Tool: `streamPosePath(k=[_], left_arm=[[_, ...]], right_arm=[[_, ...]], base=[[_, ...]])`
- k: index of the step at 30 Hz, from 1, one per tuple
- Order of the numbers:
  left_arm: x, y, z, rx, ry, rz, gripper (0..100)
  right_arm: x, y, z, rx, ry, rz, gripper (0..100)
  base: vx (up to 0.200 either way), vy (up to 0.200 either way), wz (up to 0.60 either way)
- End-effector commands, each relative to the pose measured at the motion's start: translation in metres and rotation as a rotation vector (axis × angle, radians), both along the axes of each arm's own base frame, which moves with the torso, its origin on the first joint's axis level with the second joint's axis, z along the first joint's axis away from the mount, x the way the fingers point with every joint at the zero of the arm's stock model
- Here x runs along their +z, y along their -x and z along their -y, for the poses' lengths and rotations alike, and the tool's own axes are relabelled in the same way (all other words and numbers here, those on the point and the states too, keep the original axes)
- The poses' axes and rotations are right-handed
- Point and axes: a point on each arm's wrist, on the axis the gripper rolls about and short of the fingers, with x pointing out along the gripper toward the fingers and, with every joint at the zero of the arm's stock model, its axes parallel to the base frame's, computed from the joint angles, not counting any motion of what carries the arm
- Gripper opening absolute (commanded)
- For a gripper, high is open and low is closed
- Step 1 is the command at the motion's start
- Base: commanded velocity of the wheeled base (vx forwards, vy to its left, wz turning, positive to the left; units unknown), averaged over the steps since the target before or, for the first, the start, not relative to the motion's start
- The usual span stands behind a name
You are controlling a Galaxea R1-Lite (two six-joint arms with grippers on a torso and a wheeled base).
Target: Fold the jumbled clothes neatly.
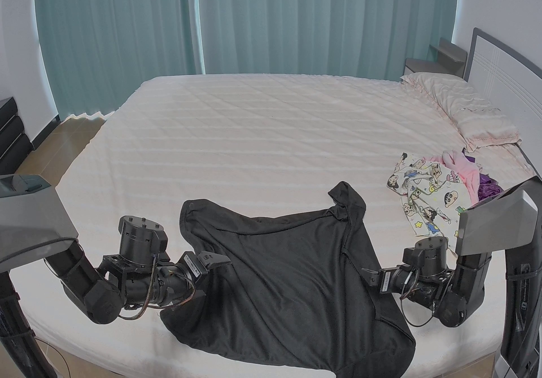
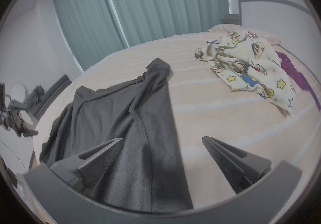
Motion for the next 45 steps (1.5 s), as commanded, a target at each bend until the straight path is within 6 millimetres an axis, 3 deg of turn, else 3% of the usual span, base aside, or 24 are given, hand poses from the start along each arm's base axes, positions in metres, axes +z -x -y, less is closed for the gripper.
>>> streamPosePath(k=[1, 13, 23, 32, 35, 39, 45], left_arm=[[-0.002, 0.001, -0.001, -0.014, 0.013, -0.011, 100], [-0.006, 0.004, -0.002, -0.028, 0.038, 0.014, 100], [-0.007, 0.006, -0.003, -0.019, 0.048, 0.01, 100], [-0.02, 0.014, -0.006, -0.029, 0.053, 0.068, 100], [-0.035, 0.019, -0.008, -0.075, -0.005, 0.123, 100], [-0.048, 0.02, -0.007, -0.082, -0.061, 0.156, 100], [-0.051, 0.018, -0.007, -0.061, -0.073, 0.166, 100]], right_arm=[[-0.005, -0.014, -0.022, 0.044, 0.08, 0.029, 100], [-0.024, -0.038, -0.022, 0.035, 0.279, 0.046, 100], [-0.028, -0.048, -0.015, 0.006, 0.322, 0.024, 100], [-0.011, -0.058, 0.025, -0.126, 0.299, 0.07, 100], [-0.008, -0.06, 0.048, -0.188, 0.28, 0.096, 100], [-0.008, -0.056, 0.066, -0.227, 0.233, 0.09, 100], [-0.008, -0.051, 0.091, -0.282, 0.151, 0.061, 100]], base=[[0.0, 0.0, 0.0], [0.0, 0.0, 0.0], [0.0, 0.0, 0.0], [0.0, 0.0, 0.0], [0.0, 0.0, 0.0], [0.0, 0.0, 0.0], [0.0, 0.0, 0.0]])
